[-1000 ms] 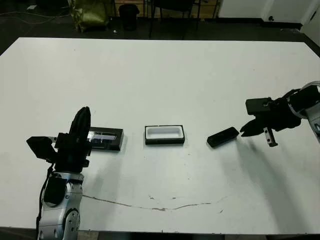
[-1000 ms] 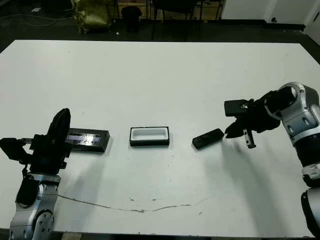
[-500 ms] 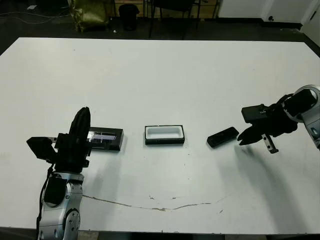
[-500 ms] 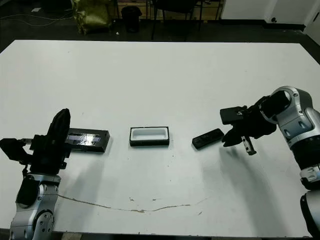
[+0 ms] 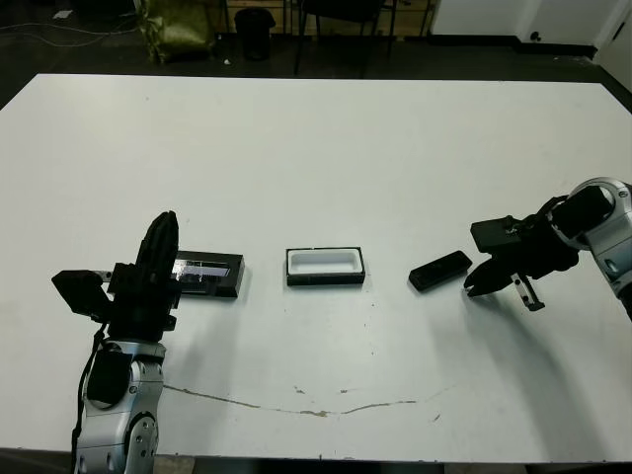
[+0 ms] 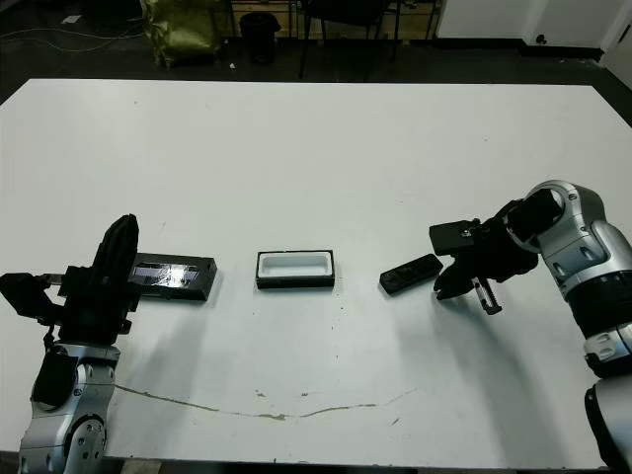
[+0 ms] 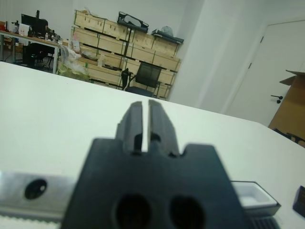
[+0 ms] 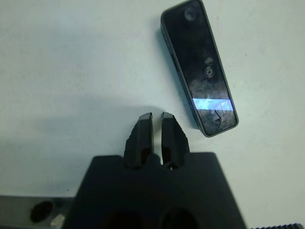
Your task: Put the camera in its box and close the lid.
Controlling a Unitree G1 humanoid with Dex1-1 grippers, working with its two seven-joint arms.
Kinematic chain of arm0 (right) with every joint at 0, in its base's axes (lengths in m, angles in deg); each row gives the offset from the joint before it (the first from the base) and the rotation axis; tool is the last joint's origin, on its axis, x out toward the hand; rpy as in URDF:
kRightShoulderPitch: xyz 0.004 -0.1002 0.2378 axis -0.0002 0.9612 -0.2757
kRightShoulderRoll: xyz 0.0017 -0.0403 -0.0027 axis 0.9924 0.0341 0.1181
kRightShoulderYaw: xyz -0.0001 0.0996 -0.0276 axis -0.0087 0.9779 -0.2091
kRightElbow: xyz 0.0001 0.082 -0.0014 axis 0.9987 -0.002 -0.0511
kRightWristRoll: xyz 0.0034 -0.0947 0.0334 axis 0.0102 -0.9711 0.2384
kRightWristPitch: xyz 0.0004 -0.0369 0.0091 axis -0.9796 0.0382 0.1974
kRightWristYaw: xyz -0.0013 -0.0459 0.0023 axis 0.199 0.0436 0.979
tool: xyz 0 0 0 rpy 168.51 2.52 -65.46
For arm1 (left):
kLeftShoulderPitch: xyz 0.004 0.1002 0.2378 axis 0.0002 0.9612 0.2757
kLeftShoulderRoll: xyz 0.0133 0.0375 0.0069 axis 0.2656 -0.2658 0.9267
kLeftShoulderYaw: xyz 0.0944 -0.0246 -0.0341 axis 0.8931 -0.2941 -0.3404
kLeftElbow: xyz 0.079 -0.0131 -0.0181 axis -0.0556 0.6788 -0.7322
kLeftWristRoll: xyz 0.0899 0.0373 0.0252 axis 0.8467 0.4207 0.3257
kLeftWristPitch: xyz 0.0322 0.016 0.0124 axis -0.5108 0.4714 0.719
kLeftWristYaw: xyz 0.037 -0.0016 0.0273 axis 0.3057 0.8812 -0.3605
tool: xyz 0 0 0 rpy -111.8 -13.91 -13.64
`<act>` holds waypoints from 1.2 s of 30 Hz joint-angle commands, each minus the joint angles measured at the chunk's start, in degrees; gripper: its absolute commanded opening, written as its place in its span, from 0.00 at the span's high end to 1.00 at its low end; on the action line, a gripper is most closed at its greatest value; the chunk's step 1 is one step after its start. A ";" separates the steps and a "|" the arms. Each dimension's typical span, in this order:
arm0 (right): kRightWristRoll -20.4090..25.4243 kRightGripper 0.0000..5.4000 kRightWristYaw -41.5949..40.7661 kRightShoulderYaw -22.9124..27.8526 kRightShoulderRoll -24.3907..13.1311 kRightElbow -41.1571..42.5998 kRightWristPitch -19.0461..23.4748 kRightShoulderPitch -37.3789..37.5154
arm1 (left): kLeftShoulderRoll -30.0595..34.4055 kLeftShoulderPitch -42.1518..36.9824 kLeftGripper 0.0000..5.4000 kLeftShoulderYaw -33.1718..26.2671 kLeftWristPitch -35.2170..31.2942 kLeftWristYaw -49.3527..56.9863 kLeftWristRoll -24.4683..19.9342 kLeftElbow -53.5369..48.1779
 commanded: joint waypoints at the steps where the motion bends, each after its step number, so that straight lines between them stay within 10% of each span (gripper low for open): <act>1: -0.73 1.00 0.95 -0.41 0.45 -1.16 0.36 0.70 | 0.19 0.92 1.00 -0.01 -0.20 0.26 0.59 0.63; 36: -4.87 1.00 8.96 -2.56 4.93 -9.71 -7.10 -1.85 | 0.30 1.17 1.00 -0.07 -0.32 0.24 0.31 0.81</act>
